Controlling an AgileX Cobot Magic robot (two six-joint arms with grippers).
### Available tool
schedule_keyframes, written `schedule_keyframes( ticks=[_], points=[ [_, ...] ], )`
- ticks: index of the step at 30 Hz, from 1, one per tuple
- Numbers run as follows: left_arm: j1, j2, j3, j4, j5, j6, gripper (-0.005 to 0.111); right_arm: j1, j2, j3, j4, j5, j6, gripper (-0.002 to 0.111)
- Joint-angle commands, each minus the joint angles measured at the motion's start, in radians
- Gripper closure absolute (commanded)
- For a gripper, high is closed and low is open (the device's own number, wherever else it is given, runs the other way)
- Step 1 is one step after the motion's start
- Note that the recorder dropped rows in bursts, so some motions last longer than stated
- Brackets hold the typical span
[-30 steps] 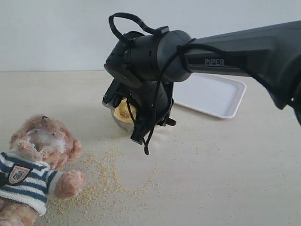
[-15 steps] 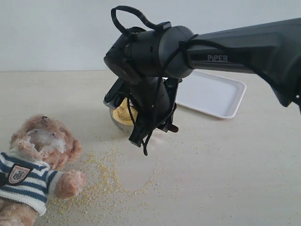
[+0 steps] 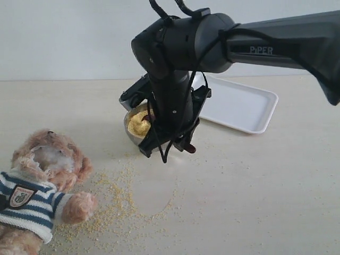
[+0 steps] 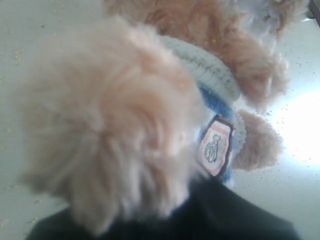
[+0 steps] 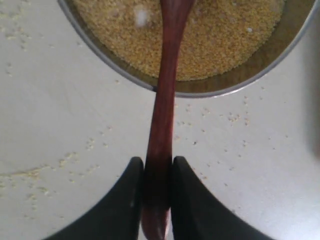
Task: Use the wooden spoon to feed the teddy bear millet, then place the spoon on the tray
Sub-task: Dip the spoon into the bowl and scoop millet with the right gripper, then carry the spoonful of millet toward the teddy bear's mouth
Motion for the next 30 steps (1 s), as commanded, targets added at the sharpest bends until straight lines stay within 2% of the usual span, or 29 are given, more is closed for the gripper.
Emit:
schedule_keyframes(
  ticks=[1, 8, 20, 30],
  points=[
    [0.003, -0.003, 0.004, -0.014, 0.007, 0.005, 0.102, -0.025, -0.011, -0.046, 0.062, 0.011, -0.009, 0.106],
    [0.003, -0.003, 0.004, -0.014, 0.007, 0.005, 0.102, -0.048, -0.011, -0.102, 0.085, 0.044, -0.009, 0.106],
    [0.003, -0.003, 0.004, -0.014, 0.007, 0.005, 0.102, -0.069, -0.113, -0.09, 0.182, 0.044, -0.039, 0.106],
    [0.003, -0.003, 0.004, -0.014, 0.007, 0.005, 0.102, -0.098, -0.241, 0.087, 0.351, 0.044, -0.049, 0.106]
  ],
)
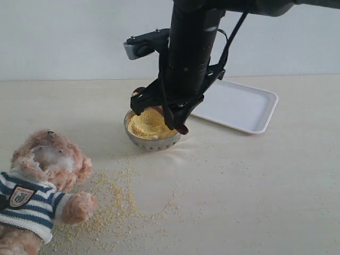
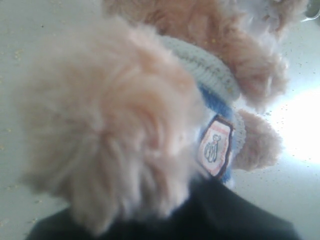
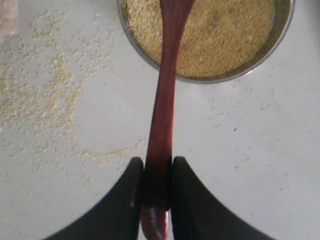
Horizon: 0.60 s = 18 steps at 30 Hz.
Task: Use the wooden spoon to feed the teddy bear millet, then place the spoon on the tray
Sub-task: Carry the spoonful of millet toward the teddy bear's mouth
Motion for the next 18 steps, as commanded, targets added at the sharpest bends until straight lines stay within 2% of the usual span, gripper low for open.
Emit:
schedule_keyframes(
  ticks=[1, 7, 13, 18],
  points=[
    [0.003, -0.003, 0.004, -0.014, 0.007, 0.005, 0.102, -0.011, -0.081, 0.108, 0.076, 0.003, -0.04, 0.106],
    [0.003, -0.003, 0.004, -0.014, 0.007, 0.005, 0.102, -0.002, -0.24, 0.274, 0.199, 0.003, -0.129, 0.106],
    [0.003, -0.003, 0.004, -0.014, 0.007, 0.005, 0.102, 0.158, -0.272, 0.303, 0.201, 0.003, -0.153, 0.106],
    [0.003, -0.003, 0.004, -0.014, 0.007, 0.005, 0.102, 0.24, -0.271, 0.301, 0.199, -0.092, -0.156, 0.106]
  ],
)
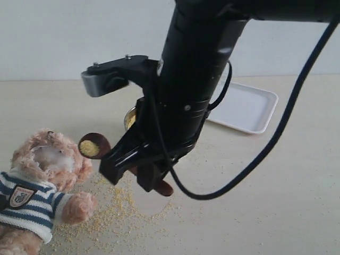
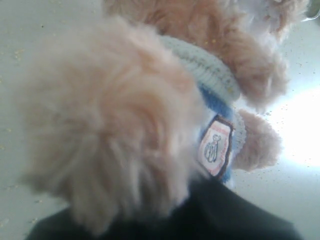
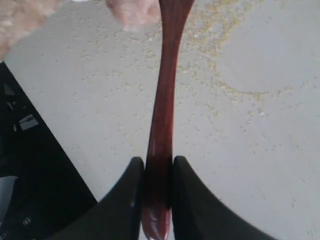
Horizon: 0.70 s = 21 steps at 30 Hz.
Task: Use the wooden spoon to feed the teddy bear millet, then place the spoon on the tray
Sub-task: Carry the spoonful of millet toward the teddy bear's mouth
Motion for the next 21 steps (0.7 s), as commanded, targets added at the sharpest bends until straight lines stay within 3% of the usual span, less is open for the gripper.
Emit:
schedule_keyframes(
  ticks=[1, 21],
  points=[
    [0.003, -0.003, 0.004, -0.014, 0.007, 0.005, 0.102, 0.063, -0.008, 0.002, 0.001, -0.085, -0.009, 0.106],
    [0.003, -0.003, 0.004, -0.014, 0.007, 0.005, 0.102, 0.094, 0.262, -0.311, -0.091, 0.027, -0.009, 0.106]
  ],
)
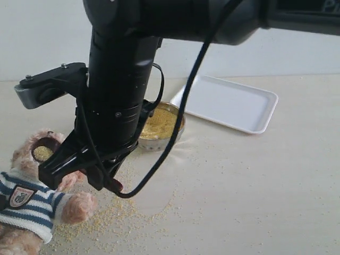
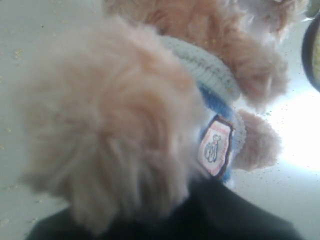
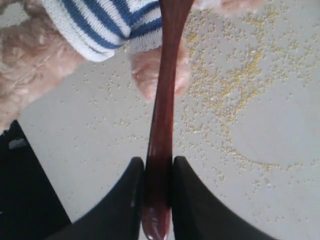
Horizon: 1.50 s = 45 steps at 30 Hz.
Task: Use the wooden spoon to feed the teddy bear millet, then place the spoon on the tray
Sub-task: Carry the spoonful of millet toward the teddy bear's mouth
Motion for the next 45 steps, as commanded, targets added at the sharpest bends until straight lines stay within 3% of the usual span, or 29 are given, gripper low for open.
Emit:
schedule_keyframes(
  ticks=[1, 12, 18, 25, 33, 45],
  points=[
    [0.003, -0.003, 0.004, -0.014, 0.007, 0.005, 0.102, 0.011, 0.042, -0.049, -0.072, 0.008, -0.007, 0.106],
    [0.003, -0.003, 0.004, -0.014, 0.007, 0.005, 0.102, 0.095, 0.11, -0.066, -0.337, -0.003, -0.007, 0.106],
    [0.003, -0.003, 0.004, -0.014, 0.007, 0.005, 0.102, 0.187, 0.111, -0.066, -0.627, -0.008, 0.049, 0.106],
    [0.003, -0.003, 0.004, -0.014, 0.007, 0.005, 0.102, 0.254, 0.131, -0.066, -0.728, -0.018, 0.061, 0.106],
    [0.003, -0.003, 0.004, -0.014, 0.007, 0.005, 0.102, 0.325, 0.161, -0.066, -0.968, 0.008, 0.16, 0.106],
    [0.003, -0.003, 0.004, -0.014, 0.007, 0.005, 0.102, 0.342, 0.161, -0.066, -0.983, 0.008, 0.229, 0.106]
  ],
)
